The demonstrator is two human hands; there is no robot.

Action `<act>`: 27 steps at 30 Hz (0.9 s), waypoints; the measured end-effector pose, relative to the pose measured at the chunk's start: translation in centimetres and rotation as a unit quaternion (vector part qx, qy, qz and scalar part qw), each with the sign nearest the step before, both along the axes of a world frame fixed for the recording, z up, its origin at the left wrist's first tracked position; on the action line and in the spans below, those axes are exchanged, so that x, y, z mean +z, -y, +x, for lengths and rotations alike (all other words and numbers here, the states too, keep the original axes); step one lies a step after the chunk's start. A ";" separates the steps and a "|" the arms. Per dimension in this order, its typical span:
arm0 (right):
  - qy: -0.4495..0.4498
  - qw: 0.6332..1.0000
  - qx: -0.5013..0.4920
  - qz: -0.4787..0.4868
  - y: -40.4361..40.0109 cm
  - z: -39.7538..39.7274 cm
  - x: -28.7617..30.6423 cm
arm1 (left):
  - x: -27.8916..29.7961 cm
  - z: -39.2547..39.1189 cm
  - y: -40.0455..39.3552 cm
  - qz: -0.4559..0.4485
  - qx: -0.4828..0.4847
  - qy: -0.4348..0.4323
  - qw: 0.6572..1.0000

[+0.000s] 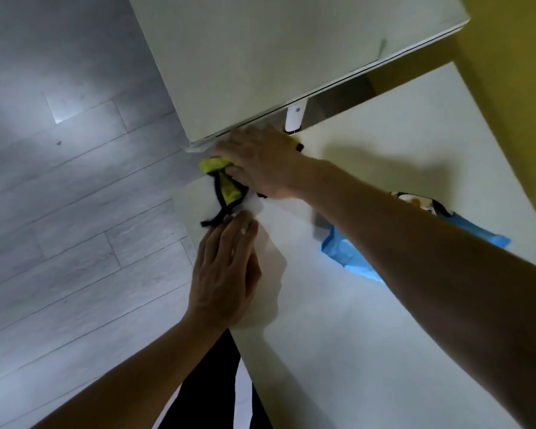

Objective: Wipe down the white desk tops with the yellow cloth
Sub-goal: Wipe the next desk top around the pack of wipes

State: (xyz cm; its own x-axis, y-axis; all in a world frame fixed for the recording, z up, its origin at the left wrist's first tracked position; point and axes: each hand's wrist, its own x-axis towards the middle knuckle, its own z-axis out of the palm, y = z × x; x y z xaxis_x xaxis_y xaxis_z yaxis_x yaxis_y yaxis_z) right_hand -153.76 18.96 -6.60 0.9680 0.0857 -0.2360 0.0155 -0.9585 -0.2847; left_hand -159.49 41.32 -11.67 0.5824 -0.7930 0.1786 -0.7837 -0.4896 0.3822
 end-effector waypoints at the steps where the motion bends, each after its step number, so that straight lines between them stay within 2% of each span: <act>1: 0.014 1.000 0.024 0.005 -1.0 0.1 -0.1 | -0.1 0.1 -0.3 0.009 -0.002 0.002 1.000; 2: 0.040 0.999 0.029 0.013 -0.4 -0.1 -0.5 | -0.2 0.1 -0.7 0.011 -0.006 0.008 1.000; 6: 0.059 0.996 -0.069 0.000 8.4 -3.2 -0.9 | -0.2 0.6 -0.5 0.022 -0.030 -0.010 0.999; 11: 0.022 0.987 -0.156 -0.036 17.1 -6.4 -0.4 | -0.2 0.1 0.2 0.012 -0.017 -0.013 1.000; 15: 0.011 0.982 -0.188 -0.029 13.9 -5.0 -0.6 | -0.5 0.3 0.5 0.003 -0.012 -0.008 1.000; 21: 0.012 0.999 -0.033 -0.009 3.2 -1.1 -0.6 | -0.6 0.4 -0.1 0.025 -0.010 0.022 0.999; 23: 0.035 0.999 -0.034 -0.007 4.3 -1.5 -1.0 | -0.8 0.7 -0.3 0.025 -0.016 0.027 0.999; 27: 0.057 0.989 -0.137 -0.014 12.3 -4.4 -1.5 | -0.8 1.0 -0.2 0.019 -0.028 0.034 0.999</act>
